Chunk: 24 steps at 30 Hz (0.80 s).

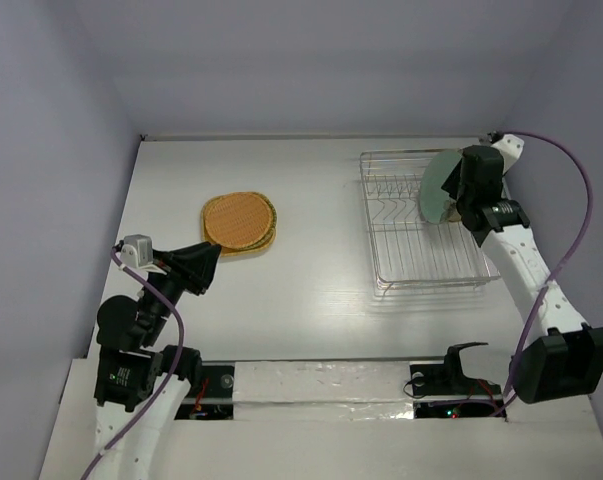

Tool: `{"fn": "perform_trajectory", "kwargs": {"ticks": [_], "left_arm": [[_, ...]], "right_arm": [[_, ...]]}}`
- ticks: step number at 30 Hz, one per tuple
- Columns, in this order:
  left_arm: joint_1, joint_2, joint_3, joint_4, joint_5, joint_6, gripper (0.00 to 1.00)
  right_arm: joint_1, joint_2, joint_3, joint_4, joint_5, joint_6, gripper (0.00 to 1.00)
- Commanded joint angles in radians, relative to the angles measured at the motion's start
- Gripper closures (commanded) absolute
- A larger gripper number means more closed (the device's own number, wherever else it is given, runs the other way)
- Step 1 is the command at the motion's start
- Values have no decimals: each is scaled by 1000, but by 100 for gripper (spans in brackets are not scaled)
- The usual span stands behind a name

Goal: Unload the plates from the dish rack

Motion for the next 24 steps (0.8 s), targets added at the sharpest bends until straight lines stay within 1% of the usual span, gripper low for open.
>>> {"fn": "perform_trajectory", "kwargs": {"ticks": [1,3,8,13,15,16,17,19,20,22,23,24], "left_arm": [[-17,-14,-6,41,3,4,71],[-17,-19,-5,36,-3,5,71],[-27,-21,-5,36,-1,5,70],[-27,-22,-5,38,2,5,70],[-36,-25,-5,38,0,6,70],[-36,-25,-5,38,0,7,70],[-36,-27,-5,36,0,6,70],[-36,-28,-6,36,-1,5,69],[-36,-28,-5,36,0,7,69],[-36,-28,-6,38,0,7,69],[-36,-28,-5,38,2,7,69],[-36,-28,-6,41,3,7,69]], "right_arm": [[-60,45,17,-44,-40,-73,49],[-83,88,52,-58,-69,-93,48],[-125,189,121,-94,-74,-116,48],[-136,268,155,-45,-129,-163,48],[-145,300,169,-28,-119,-176,50],[-145,315,175,-14,-126,-212,51],[-145,341,174,15,-135,-231,52],[-145,364,178,26,-106,-257,56],[-145,375,180,32,-100,-265,61],[-145,371,180,46,-94,-282,64],[-145,364,172,64,-96,-286,70],[-145,349,171,70,-97,-289,72]]}}
